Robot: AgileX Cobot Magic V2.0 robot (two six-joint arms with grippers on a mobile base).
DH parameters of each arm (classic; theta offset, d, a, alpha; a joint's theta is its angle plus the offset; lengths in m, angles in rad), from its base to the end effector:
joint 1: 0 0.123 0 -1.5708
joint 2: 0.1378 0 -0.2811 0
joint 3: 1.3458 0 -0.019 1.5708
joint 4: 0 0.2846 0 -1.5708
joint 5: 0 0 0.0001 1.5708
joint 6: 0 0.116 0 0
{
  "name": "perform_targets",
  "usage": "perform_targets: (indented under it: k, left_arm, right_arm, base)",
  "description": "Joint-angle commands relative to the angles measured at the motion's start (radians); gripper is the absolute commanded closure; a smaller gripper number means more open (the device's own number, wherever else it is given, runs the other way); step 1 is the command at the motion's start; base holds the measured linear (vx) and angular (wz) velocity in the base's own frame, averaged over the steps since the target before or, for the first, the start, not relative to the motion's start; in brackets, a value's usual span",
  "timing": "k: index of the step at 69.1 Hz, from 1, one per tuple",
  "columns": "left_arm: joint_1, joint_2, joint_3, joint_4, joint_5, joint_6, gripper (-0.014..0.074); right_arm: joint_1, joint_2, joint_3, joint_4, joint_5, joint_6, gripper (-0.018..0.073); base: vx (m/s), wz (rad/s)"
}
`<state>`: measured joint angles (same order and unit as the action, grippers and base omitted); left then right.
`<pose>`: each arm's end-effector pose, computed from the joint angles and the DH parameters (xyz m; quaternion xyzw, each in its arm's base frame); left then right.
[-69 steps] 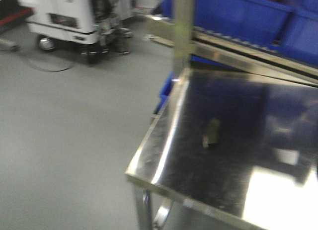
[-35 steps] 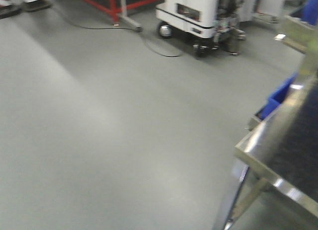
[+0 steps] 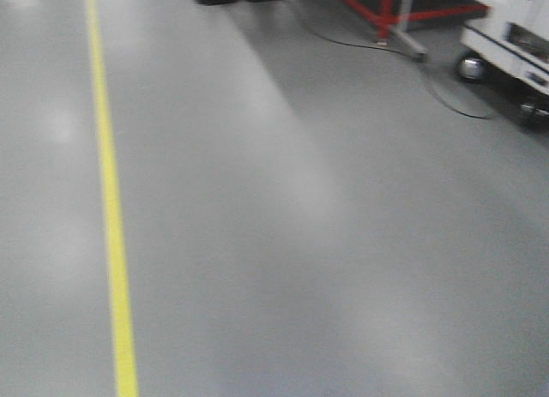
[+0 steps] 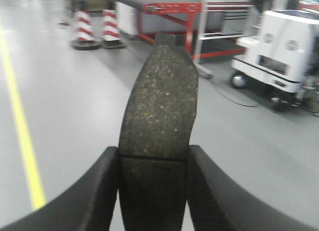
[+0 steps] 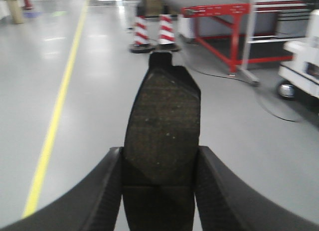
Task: Move and align brake pads A on conveyor
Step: 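Drive the base across the floor holding both brake pads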
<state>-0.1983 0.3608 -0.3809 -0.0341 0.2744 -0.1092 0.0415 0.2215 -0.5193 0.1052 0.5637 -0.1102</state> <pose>0.1453 -0.0303 0.2874 0.0245 0.7632 -0.1128 0.6358 0.1071 0.0110 0.3259 -0.0420 0.7653 0.0280 0.6416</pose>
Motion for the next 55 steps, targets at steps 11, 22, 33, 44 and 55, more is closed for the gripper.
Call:
perform_targets:
  k: [11, 22, 33, 44, 55]
  left_arm:
    - [-0.004, 0.010, -0.029, -0.001, -0.098, -0.005, 0.0602]
    - [-0.004, 0.010, -0.029, -0.001, -0.098, -0.005, 0.0602]
    - [-0.004, 0.010, -0.029, -0.001, -0.098, -0.005, 0.0602]
    - [-0.004, 0.010, -0.029, -0.001, -0.098, -0.005, 0.0602]
    - [-0.004, 0.010, -0.029, -0.001, -0.098, -0.005, 0.0602]
  right_arm:
    - [-0.004, 0.011, -0.029, 0.001, -0.099, -0.011, 0.0569]
    - [-0.004, 0.011, -0.029, 0.000, -0.099, -0.011, 0.0569]
    - [-0.004, 0.011, -0.029, 0.000, -0.099, -0.011, 0.0569]
    - [-0.004, 0.011, -0.029, 0.000, -0.099, -0.011, 0.0569]
    - [-0.004, 0.011, -0.029, 0.000, -0.099, -0.011, 0.0569]
  base:
    - [-0.03, 0.91]
    - [0.03, 0.72]
    - [0.09, 0.42]
    - [0.15, 0.21]
    - [0.23, 0.11]
